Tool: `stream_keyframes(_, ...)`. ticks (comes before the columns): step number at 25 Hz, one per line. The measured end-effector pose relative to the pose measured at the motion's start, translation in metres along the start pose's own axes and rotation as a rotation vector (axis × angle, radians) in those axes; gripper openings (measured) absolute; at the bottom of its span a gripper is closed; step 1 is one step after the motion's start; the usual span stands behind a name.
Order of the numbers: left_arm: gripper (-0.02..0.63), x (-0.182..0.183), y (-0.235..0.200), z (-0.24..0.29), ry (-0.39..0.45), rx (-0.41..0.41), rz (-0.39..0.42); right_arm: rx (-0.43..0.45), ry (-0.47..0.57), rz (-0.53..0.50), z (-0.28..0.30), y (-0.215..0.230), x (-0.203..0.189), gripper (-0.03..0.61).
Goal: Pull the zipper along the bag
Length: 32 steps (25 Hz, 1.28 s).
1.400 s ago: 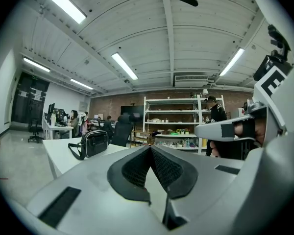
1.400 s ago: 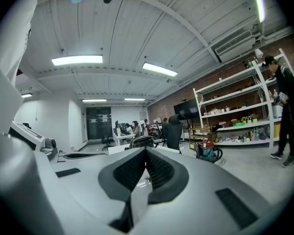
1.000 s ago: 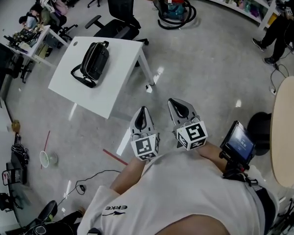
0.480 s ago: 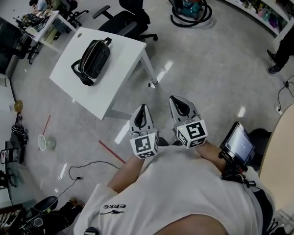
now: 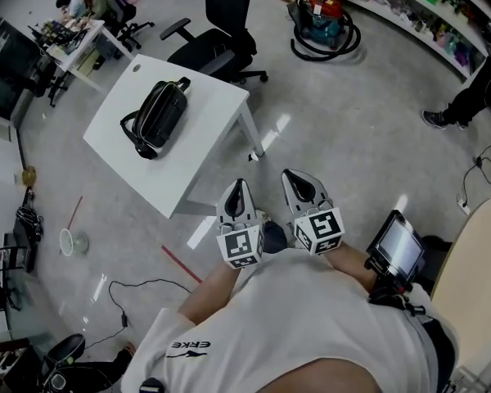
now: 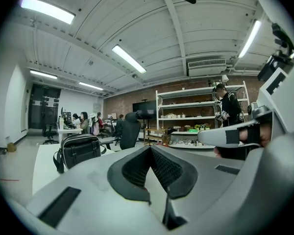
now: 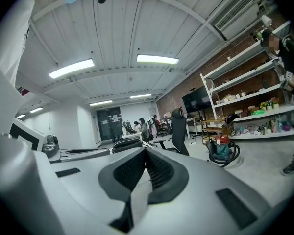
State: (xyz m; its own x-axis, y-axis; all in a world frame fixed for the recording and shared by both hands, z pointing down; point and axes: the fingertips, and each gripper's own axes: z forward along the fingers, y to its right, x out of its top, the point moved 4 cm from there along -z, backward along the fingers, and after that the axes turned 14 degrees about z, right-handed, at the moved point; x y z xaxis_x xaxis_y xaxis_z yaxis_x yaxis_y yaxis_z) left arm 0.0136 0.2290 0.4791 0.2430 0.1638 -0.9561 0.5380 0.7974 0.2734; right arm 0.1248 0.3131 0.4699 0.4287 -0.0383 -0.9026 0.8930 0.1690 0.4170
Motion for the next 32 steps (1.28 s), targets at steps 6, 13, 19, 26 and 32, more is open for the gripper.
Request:
stream_keyframes(6,0.002,0.000,-0.030,0.036,-0.005,0.036,-0.018,0.028,-0.024,-0.032,0.050,0.004,0.016,0.003)
stream_keyframes(13,0.002,-0.003,-0.092,0.077,-0.024,0.091,-0.041,0.069,-0.057,-0.062,0.126,-0.011,0.032,0.003)
stream_keyframes(19,0.002,-0.013,-0.150,0.103,-0.023,0.133,-0.053,0.094,-0.072,-0.081,0.189,-0.030,0.034,0.003)
stream_keyframes(26,0.002,-0.033,-0.211,0.112,-0.030,0.204,-0.058,0.136,-0.094,-0.093,0.248,-0.056,0.023,0.003)
stream_keyframes(32,0.002,-0.044,-0.249,0.105,-0.058,0.290,-0.079,0.199,-0.125,-0.105,0.285,-0.080,0.019,0.003)
